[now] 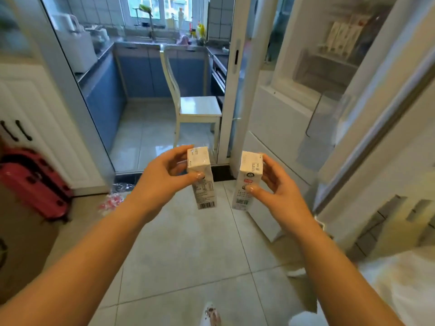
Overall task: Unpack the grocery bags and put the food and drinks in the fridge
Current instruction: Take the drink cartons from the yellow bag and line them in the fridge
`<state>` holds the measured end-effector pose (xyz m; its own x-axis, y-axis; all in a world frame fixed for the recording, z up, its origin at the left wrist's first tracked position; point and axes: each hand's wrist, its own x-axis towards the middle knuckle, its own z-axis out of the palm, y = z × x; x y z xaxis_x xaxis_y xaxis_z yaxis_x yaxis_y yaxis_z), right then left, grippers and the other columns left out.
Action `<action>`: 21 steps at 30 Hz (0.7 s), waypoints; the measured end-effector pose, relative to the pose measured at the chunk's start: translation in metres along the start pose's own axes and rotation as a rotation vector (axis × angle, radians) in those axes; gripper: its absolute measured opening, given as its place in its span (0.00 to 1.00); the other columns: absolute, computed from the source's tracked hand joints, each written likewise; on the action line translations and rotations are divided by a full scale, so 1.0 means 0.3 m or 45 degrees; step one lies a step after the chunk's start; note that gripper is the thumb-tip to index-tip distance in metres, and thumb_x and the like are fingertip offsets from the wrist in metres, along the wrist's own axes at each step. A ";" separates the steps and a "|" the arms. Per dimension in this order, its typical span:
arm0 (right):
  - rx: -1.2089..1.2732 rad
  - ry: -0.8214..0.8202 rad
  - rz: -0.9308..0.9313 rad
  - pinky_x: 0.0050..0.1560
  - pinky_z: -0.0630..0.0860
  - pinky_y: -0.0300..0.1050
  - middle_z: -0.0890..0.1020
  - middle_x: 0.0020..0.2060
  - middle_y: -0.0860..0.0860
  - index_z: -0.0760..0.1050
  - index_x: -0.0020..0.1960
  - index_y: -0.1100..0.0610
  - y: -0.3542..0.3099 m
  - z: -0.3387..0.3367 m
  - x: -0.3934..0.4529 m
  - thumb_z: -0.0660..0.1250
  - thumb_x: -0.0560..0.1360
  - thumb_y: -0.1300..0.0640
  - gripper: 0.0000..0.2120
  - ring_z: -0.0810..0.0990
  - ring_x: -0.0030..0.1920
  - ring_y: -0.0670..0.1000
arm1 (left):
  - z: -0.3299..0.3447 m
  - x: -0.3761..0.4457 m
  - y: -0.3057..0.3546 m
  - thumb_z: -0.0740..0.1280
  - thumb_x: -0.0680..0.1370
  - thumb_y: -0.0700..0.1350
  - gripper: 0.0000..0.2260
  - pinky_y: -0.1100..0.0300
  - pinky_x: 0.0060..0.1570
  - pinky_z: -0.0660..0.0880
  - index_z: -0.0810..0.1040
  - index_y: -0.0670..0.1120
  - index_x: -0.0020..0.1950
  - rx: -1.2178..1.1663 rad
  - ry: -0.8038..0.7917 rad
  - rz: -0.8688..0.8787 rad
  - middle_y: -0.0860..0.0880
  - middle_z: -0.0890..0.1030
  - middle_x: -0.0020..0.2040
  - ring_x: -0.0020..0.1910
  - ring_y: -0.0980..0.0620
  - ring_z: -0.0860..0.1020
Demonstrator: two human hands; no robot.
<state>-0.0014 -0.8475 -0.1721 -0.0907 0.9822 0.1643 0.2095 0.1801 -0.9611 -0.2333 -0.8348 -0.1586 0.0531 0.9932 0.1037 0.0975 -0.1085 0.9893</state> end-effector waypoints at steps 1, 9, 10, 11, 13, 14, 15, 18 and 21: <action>0.040 0.027 -0.010 0.50 0.71 0.25 0.70 0.54 0.28 0.61 0.59 0.32 0.003 0.007 0.076 0.68 0.73 0.64 0.30 0.70 0.58 0.33 | -0.011 0.074 0.009 0.71 0.70 0.37 0.25 0.61 0.51 0.79 0.72 0.52 0.66 0.009 0.001 0.002 0.55 0.79 0.59 0.59 0.56 0.77; 0.159 0.209 -0.044 0.58 0.72 0.42 0.71 0.62 0.39 0.61 0.71 0.43 -0.002 0.057 0.734 0.66 0.74 0.64 0.31 0.67 0.64 0.40 | -0.035 0.705 0.099 0.71 0.72 0.36 0.25 0.68 0.48 0.77 0.71 0.48 0.68 -0.011 0.127 0.125 0.54 0.79 0.59 0.58 0.59 0.77; 0.151 0.243 -0.044 0.58 0.72 0.42 0.71 0.63 0.40 0.61 0.72 0.44 0.003 0.051 0.797 0.66 0.75 0.63 0.31 0.67 0.64 0.40 | -0.037 0.782 0.096 0.71 0.72 0.37 0.26 0.64 0.51 0.78 0.71 0.48 0.68 -0.017 0.115 0.122 0.53 0.79 0.59 0.59 0.57 0.77; 0.154 0.276 -0.044 0.57 0.72 0.40 0.71 0.64 0.40 0.61 0.72 0.44 0.008 0.045 0.846 0.66 0.75 0.63 0.31 0.67 0.64 0.40 | -0.039 0.848 0.089 0.71 0.72 0.37 0.26 0.58 0.55 0.77 0.71 0.48 0.68 -0.023 0.105 0.121 0.53 0.79 0.60 0.60 0.55 0.77; 0.164 0.334 -0.062 0.49 0.73 0.30 0.70 0.63 0.38 0.61 0.72 0.44 0.035 0.028 0.955 0.66 0.75 0.62 0.31 0.66 0.63 0.38 | -0.034 0.999 0.071 0.71 0.71 0.36 0.26 0.49 0.59 0.75 0.72 0.48 0.67 -0.047 0.073 0.124 0.51 0.79 0.60 0.60 0.53 0.77; 0.154 0.367 -0.072 0.46 0.72 0.28 0.70 0.62 0.37 0.61 0.72 0.43 0.050 0.018 1.011 0.66 0.75 0.61 0.30 0.66 0.62 0.37 | -0.025 1.082 0.062 0.71 0.71 0.36 0.26 0.48 0.60 0.75 0.72 0.49 0.67 -0.056 0.035 0.133 0.51 0.79 0.60 0.60 0.53 0.77; 0.137 0.390 -0.075 0.46 0.72 0.28 0.70 0.62 0.37 0.61 0.72 0.43 0.063 0.005 1.064 0.67 0.75 0.60 0.30 0.66 0.63 0.37 | -0.013 1.160 0.056 0.72 0.70 0.36 0.26 0.48 0.60 0.75 0.72 0.49 0.67 -0.066 -0.005 0.144 0.51 0.80 0.60 0.60 0.54 0.77; 0.095 0.474 -0.086 0.49 0.71 0.30 0.70 0.62 0.36 0.59 0.70 0.40 0.096 -0.040 1.217 0.66 0.75 0.62 0.31 0.66 0.64 0.37 | 0.021 1.388 0.043 0.72 0.70 0.35 0.27 0.53 0.58 0.76 0.72 0.49 0.66 -0.076 -0.127 0.190 0.53 0.80 0.58 0.58 0.57 0.78; 0.079 0.588 -0.108 0.49 0.74 0.28 0.71 0.62 0.36 0.60 0.68 0.39 0.095 -0.110 1.373 0.67 0.74 0.63 0.31 0.68 0.64 0.37 | 0.067 1.630 0.049 0.73 0.69 0.37 0.26 0.53 0.60 0.75 0.73 0.53 0.64 -0.061 -0.301 0.223 0.55 0.80 0.58 0.59 0.58 0.77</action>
<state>-0.0006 -0.4361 -0.1244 0.3402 0.8875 0.3108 0.1600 0.2711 -0.9492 -0.1859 -0.3515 -0.0953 0.2958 0.9215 0.2517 0.0200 -0.2694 0.9628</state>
